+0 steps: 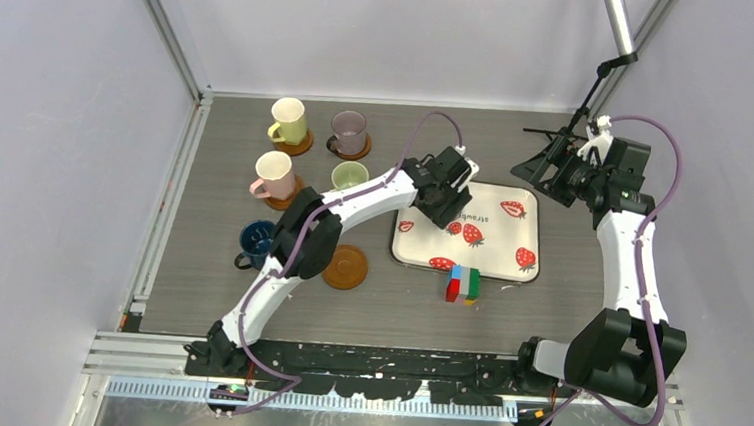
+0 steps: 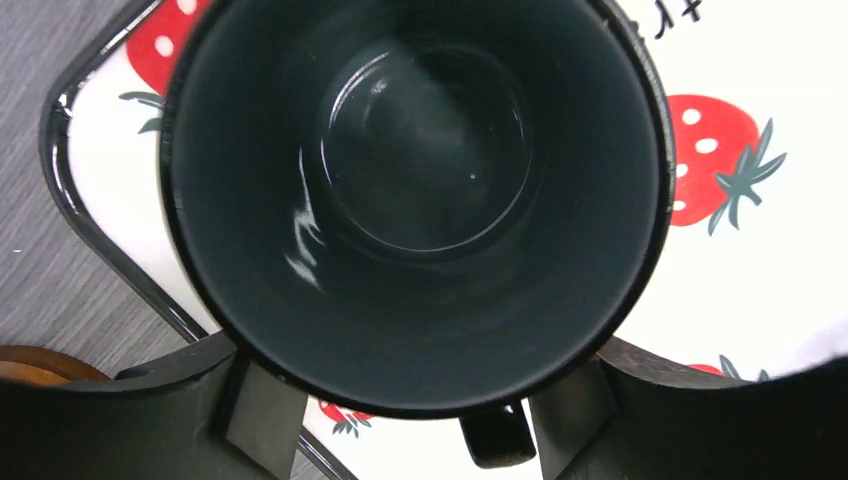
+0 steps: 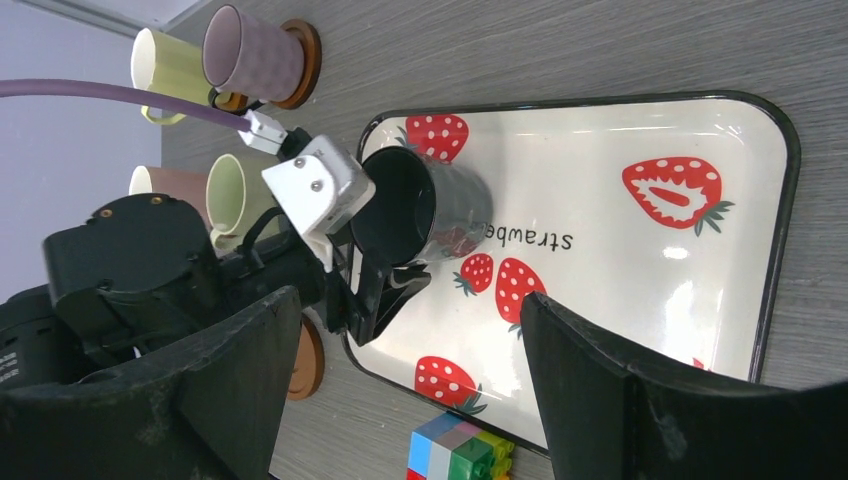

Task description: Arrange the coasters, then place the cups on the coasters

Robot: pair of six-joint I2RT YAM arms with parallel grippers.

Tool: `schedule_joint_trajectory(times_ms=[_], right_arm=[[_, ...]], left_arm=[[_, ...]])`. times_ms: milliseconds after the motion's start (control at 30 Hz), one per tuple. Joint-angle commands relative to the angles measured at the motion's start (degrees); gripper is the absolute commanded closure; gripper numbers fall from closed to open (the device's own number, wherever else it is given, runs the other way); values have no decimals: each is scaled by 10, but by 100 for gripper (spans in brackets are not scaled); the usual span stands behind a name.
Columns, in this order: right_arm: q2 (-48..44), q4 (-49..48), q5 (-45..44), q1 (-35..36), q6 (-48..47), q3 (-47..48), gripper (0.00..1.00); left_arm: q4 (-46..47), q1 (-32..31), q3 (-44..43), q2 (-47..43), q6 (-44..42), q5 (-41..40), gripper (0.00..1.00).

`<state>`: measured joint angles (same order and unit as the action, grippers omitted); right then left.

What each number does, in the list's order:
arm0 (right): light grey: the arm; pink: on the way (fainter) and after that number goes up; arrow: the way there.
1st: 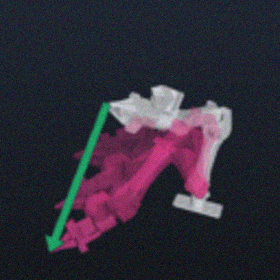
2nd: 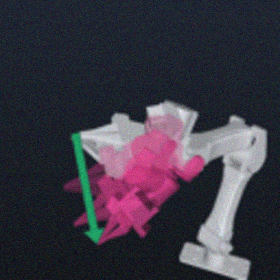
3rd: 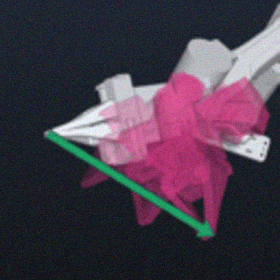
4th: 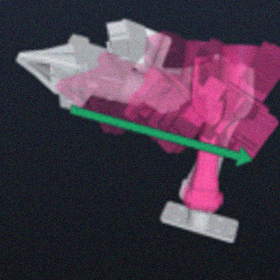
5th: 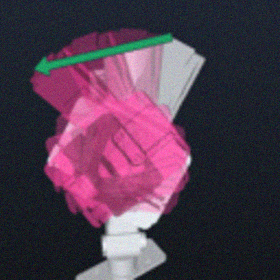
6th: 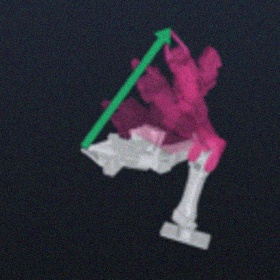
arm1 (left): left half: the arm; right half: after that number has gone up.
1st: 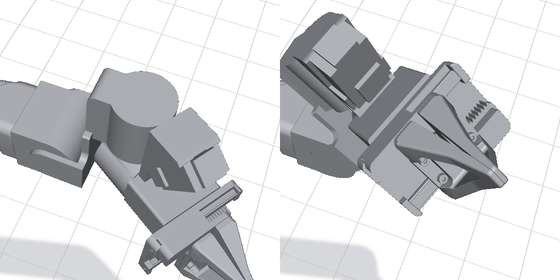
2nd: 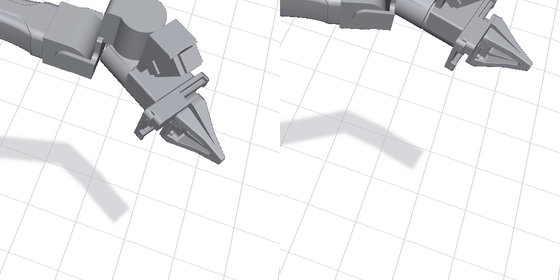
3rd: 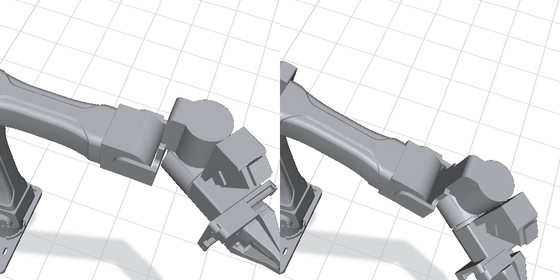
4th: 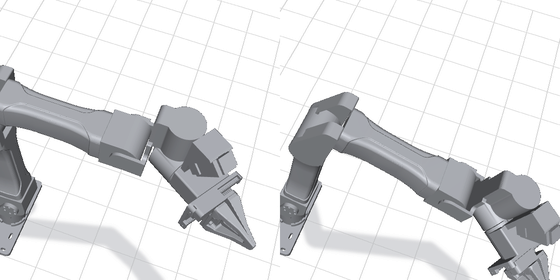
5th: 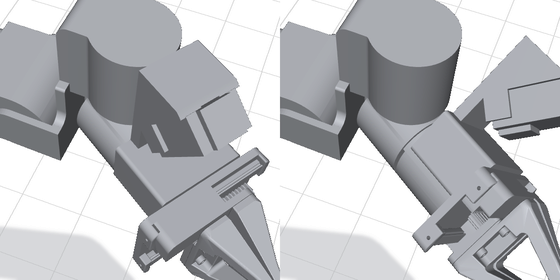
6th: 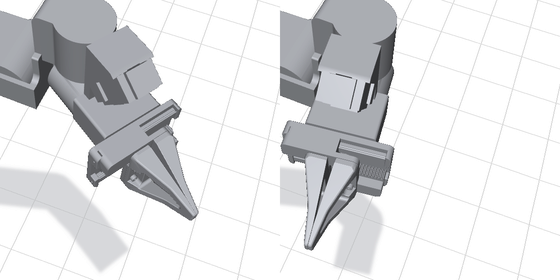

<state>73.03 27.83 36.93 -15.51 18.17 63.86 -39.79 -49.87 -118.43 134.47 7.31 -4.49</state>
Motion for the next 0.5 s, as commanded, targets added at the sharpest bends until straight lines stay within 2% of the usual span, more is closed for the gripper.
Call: schedule_joint_trajectory(times_ms=[0,167,367,467], right_arm=[[3,-20,18,-4,4,-2,15],[4,-20,20,-6,4,-4,16],[2,-19,23,-7,0,-6,16],[0,-19,23,-8,-2,-7,16]], left_arm=[[-2,1,-28,6,8,-33,32],[2,3,-27,4,0,-23,57],[27,5,17,-40,-6,-3,78],[42,5,49,-75,-17,7,97]])
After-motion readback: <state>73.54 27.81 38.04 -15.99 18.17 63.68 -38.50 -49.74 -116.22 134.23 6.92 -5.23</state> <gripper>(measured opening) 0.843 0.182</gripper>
